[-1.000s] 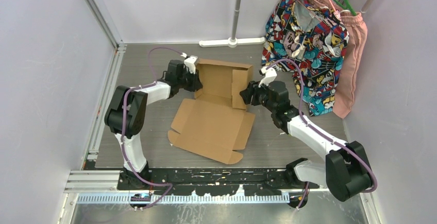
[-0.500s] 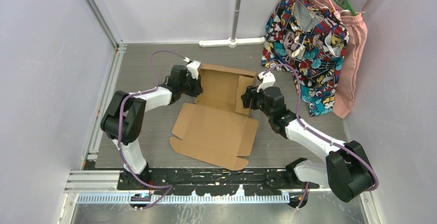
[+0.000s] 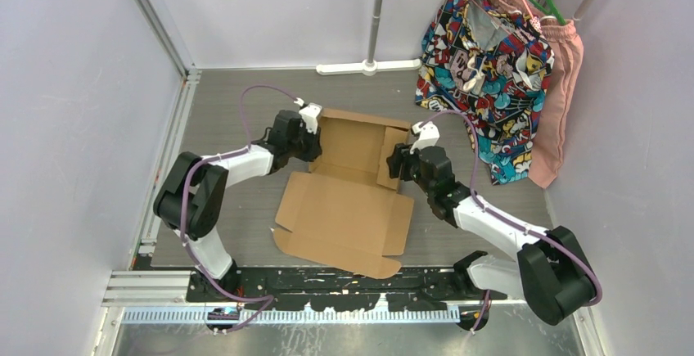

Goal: Fold the paper box

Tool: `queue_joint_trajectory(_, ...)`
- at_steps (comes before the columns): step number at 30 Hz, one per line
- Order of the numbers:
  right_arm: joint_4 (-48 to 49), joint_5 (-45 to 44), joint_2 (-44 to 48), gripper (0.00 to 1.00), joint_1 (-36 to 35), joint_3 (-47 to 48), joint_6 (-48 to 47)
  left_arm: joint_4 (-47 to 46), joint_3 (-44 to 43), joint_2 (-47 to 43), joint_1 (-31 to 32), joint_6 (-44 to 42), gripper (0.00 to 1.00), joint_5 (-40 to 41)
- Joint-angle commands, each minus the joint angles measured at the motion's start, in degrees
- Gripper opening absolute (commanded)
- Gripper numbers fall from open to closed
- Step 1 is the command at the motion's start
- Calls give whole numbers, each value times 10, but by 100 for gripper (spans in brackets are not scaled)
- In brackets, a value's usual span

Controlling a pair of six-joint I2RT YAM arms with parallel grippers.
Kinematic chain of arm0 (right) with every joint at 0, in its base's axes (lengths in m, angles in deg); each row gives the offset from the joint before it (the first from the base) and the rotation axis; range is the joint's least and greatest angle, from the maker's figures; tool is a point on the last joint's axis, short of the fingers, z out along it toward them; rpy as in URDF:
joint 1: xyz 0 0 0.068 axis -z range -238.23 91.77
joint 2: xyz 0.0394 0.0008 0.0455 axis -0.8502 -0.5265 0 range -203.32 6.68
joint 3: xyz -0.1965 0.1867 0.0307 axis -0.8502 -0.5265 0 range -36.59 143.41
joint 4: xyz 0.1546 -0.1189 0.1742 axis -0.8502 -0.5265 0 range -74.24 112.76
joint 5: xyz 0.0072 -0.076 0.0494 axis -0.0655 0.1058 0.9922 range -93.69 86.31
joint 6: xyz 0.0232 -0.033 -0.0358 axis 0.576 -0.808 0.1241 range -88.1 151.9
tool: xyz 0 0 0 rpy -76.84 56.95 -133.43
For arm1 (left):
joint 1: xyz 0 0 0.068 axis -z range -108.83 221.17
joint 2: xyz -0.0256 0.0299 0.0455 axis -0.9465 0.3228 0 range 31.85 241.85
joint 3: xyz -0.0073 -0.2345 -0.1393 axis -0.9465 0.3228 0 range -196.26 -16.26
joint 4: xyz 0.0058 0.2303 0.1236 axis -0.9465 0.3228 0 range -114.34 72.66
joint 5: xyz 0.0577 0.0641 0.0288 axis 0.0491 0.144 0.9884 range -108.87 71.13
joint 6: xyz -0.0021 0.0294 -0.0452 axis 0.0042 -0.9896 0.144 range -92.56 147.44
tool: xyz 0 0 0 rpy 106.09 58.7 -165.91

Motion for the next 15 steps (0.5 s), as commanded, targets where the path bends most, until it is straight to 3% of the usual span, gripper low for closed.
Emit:
queue_joint_trajectory(1,47,-36,17,61,-1,-8,4,12,9,-44,22,-7,19,-18)
queue_joint_trajectory(15,52,-117,14,56,-41,-20,0,46,18,-87,60,-6,19,42)
